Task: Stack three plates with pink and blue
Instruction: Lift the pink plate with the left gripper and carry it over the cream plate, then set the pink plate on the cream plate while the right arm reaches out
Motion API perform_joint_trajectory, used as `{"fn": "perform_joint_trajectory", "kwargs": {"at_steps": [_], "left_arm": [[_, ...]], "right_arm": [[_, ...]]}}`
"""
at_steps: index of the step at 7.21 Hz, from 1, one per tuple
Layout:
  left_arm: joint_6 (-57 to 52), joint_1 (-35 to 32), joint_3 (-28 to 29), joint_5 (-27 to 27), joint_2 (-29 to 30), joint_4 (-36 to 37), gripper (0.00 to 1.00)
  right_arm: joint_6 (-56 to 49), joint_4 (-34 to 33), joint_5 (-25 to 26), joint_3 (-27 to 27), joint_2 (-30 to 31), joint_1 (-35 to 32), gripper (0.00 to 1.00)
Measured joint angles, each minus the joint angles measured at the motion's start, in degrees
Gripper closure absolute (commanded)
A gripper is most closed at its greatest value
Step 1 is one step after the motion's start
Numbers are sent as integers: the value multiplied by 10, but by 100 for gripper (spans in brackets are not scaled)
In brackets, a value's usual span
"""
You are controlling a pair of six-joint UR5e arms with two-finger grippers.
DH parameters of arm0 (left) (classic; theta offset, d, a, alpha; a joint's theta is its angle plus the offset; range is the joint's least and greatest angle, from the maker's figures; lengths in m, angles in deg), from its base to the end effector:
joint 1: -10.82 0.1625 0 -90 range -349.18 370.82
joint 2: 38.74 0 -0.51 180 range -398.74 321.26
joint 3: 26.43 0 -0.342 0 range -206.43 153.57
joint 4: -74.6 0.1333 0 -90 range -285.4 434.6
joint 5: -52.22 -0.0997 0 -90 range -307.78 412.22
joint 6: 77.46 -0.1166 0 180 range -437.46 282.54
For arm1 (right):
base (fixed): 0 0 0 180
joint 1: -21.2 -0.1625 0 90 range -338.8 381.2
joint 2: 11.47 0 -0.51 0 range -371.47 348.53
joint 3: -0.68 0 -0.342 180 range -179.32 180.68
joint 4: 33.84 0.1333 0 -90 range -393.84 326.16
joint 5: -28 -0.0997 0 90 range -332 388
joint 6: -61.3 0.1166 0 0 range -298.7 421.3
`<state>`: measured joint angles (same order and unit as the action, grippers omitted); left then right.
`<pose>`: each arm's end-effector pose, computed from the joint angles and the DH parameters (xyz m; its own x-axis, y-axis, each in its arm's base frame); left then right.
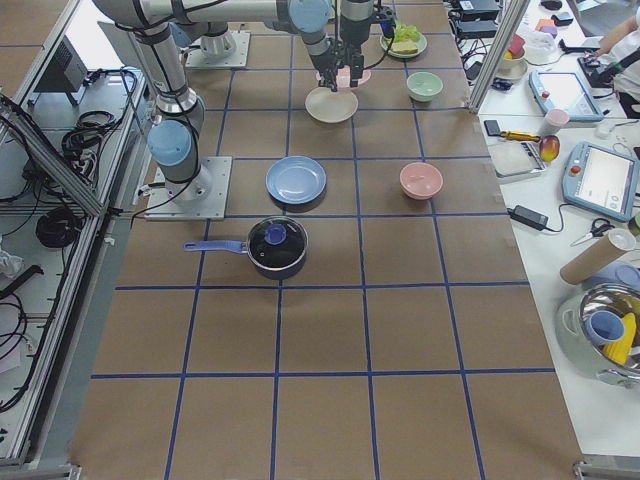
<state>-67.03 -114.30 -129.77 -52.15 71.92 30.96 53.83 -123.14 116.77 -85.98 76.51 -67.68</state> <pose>-0.4219 -0.4185 0.3595 -0.9111 0.3607 -0.1997 0.4037 0.8788 -0.2544 0.1268 -0.4634 0.5646 -0.9936 -0.1108 -0.0199 -0.1106 0.9938 -0.0135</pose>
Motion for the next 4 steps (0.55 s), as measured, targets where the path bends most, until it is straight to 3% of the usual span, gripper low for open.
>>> {"fn": "perform_joint_trajectory", "kwargs": {"at_steps": [4], "left_arm": [[-2, -37, 44, 7, 59, 2, 100]], "right_arm": [[-4, -6, 5, 0, -1, 4, 0]]}}
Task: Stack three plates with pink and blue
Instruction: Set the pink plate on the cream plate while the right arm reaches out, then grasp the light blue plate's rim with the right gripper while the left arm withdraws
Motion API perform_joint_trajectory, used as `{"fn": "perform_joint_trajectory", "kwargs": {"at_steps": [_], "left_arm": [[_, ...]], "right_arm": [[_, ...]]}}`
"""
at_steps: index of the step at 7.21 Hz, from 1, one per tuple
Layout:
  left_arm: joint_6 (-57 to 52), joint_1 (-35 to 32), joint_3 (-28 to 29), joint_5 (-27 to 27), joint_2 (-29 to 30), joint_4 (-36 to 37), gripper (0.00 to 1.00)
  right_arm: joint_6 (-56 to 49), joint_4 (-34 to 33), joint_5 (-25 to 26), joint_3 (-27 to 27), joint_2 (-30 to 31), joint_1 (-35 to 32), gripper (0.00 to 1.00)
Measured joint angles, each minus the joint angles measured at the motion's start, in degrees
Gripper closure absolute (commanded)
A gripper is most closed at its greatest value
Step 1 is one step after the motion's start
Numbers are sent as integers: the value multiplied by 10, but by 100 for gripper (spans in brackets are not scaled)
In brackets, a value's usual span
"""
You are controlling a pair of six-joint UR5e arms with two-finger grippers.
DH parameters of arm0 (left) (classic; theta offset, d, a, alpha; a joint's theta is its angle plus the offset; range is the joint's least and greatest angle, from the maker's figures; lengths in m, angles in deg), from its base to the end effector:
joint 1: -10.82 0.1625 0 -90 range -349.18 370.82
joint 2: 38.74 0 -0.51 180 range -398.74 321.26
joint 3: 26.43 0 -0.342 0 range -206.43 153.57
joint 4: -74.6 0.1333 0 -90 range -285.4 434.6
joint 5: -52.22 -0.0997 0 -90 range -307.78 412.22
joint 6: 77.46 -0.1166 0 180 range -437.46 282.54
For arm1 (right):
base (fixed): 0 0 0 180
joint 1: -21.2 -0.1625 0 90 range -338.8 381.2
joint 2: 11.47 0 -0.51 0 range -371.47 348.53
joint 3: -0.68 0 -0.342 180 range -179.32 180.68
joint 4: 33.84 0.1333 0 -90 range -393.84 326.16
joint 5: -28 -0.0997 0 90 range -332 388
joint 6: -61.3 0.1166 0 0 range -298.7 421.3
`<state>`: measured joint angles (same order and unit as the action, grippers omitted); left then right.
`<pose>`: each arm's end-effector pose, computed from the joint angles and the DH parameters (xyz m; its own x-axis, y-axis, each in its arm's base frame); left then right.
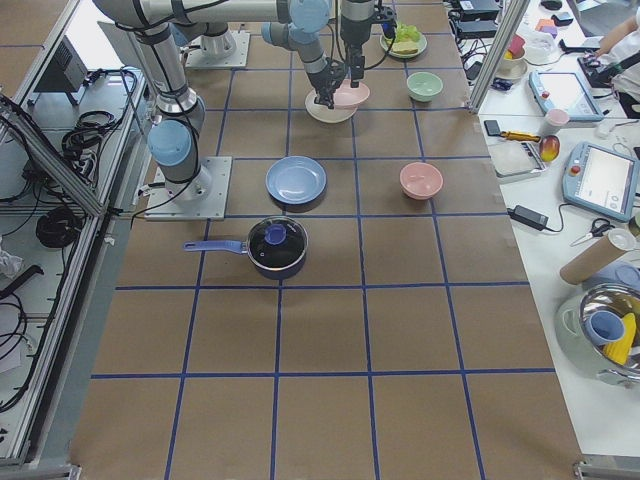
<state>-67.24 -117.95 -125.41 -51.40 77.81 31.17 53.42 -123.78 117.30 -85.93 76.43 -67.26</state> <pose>-0.4744 -0.4217 0.3278 -0.8826 0.4286 -0.1935 0.4654 0.8548 -0.2295 0.1222 -0.4662 0.5654 -0.9938 -0.1107 -0.0092 -0.1104 0.9936 -0.0229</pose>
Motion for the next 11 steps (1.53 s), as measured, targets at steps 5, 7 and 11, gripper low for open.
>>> {"fn": "perform_joint_trajectory", "kwargs": {"at_steps": [5, 7, 11], "left_arm": [[66, -10, 3, -14, 8, -46, 100], [90, -10, 4, -14, 13, -57, 100], [114, -11, 9, -8, 13, -62, 3]], "right_arm": [[-130, -1, -8, 2, -4, 101, 0], [-181, 0, -5, -12, -4, 124, 0], [-216, -80, 3, -150, 0, 145, 0]]}}
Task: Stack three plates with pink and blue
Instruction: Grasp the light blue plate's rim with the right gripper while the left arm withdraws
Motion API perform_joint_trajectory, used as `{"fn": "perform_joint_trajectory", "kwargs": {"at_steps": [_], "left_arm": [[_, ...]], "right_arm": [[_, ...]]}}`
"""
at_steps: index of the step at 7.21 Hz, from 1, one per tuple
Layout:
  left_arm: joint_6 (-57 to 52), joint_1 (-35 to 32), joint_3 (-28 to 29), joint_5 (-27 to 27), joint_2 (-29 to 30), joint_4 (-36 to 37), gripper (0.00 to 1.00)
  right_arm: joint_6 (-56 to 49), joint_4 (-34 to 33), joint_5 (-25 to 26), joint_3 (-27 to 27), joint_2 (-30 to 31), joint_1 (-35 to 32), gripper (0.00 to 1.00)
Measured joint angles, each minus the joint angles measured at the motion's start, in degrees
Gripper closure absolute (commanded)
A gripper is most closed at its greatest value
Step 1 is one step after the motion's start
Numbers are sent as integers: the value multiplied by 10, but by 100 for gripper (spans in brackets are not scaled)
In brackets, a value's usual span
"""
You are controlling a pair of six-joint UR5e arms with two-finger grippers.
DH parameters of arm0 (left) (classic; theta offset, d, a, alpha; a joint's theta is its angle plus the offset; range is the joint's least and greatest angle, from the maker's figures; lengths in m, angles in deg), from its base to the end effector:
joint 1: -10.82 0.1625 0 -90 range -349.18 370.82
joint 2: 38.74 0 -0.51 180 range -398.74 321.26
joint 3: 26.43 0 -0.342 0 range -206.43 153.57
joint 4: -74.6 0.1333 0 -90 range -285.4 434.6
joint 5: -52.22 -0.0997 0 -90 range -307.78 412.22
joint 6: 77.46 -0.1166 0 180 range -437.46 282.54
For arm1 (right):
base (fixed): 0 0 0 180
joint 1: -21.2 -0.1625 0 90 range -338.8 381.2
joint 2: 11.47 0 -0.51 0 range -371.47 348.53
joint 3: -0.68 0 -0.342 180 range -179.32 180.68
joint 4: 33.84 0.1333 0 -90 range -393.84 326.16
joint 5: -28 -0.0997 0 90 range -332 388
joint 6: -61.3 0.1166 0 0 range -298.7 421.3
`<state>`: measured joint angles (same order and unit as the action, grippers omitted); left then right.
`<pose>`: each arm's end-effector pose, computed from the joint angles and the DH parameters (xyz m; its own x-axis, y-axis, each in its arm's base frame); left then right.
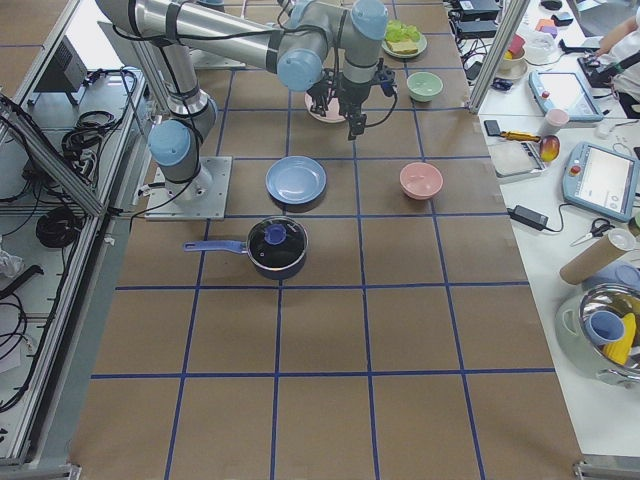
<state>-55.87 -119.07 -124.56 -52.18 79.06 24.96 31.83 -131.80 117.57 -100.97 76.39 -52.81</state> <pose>-0.4795 -0.4111 0.3081 -0.9378 0.2824 -0.2021 0.3165 0.9345 -0.1631 0.0082 -0.4585 0.4645 -0.9715 -0.2300 -0.0565 -0.2342 0.9685 0.0848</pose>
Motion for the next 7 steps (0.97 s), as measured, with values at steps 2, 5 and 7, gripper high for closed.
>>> {"fn": "perform_joint_trajectory", "kwargs": {"at_steps": [2, 5, 7], "left_arm": [[11, -2, 0, -1, -14, -1, 0], [10, 8, -2, -7, -57, -1, 0], [-26, 40, -5, -8, -86, -1, 0]], "right_arm": [[-10, -90, 15, -107, 0, 24, 0], [-61, -242, 39, -253, 0, 76, 8], [-100, -295, 41, -294, -9, 102, 20]]}}
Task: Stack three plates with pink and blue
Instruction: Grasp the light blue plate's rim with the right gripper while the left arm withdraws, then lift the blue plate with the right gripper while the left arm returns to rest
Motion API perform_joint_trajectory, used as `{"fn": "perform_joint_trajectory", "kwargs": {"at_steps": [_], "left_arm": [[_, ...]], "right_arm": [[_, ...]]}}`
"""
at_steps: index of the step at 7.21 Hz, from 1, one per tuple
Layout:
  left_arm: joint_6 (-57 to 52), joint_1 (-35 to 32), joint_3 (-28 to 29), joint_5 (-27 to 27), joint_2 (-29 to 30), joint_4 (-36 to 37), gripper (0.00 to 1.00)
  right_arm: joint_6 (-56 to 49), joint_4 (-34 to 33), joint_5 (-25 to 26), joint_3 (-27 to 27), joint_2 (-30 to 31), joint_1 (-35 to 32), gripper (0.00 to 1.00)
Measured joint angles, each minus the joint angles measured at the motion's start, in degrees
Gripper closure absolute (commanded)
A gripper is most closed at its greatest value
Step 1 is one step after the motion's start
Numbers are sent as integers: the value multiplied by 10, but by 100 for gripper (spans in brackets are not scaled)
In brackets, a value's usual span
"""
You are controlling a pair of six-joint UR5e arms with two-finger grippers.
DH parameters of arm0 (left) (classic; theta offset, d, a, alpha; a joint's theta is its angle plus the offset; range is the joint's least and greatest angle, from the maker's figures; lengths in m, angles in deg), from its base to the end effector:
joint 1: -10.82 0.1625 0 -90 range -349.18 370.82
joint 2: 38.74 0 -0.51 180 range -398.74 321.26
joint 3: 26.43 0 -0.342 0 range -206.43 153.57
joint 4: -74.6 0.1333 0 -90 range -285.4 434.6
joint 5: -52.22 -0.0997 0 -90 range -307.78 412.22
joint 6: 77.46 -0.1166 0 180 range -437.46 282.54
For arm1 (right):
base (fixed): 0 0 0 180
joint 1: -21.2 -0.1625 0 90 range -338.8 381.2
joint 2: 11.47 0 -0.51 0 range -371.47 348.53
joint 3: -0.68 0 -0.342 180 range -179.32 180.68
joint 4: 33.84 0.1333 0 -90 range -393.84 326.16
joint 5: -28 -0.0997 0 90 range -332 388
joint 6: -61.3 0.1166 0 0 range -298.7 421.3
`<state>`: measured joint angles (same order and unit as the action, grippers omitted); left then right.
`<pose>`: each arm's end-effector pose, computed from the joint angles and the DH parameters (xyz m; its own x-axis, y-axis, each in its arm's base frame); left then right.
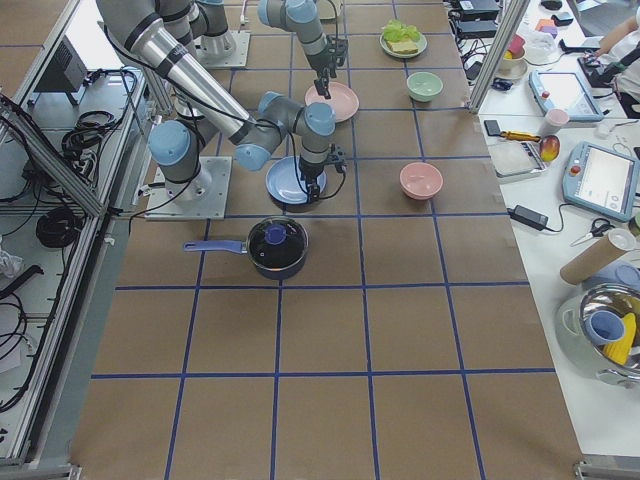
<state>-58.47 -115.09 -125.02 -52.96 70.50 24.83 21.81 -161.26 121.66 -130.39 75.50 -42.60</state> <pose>-0.4305 -0.4192 0.3959 -0.9567 0.2348 -0.1719 0.2766 0.9174 -0.2863 -0.0452 -0.3768 0.3066 -0.9724 -0.2318 -0.0250 -0.2331 0.9637 0.1301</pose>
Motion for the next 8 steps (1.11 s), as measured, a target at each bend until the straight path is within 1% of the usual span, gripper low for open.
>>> {"fn": "perform_joint_trajectory", "kwargs": {"at_steps": [1, 2, 3, 4, 8], "left_arm": [[-25, 23, -1, -2, -13, 0, 0], [-46, 48, -1, -12, -26, -1, 0], [-70, 73, -2, -29, -40, -4, 0], [-89, 97, -2, -37, -54, -15, 0], [-140, 187, 2, -35, -114, -108, 0]], "right_arm": [[-22, -9, 0, -6, -13, 11, 48], [-33, -13, 0, -7, -25, 17, 73], [-38, -16, 0, -7, -32, 20, 93], [-40, -17, 0, -8, -35, 21, 100], [-28, -15, -6, -3, -36, 20, 100]]}}
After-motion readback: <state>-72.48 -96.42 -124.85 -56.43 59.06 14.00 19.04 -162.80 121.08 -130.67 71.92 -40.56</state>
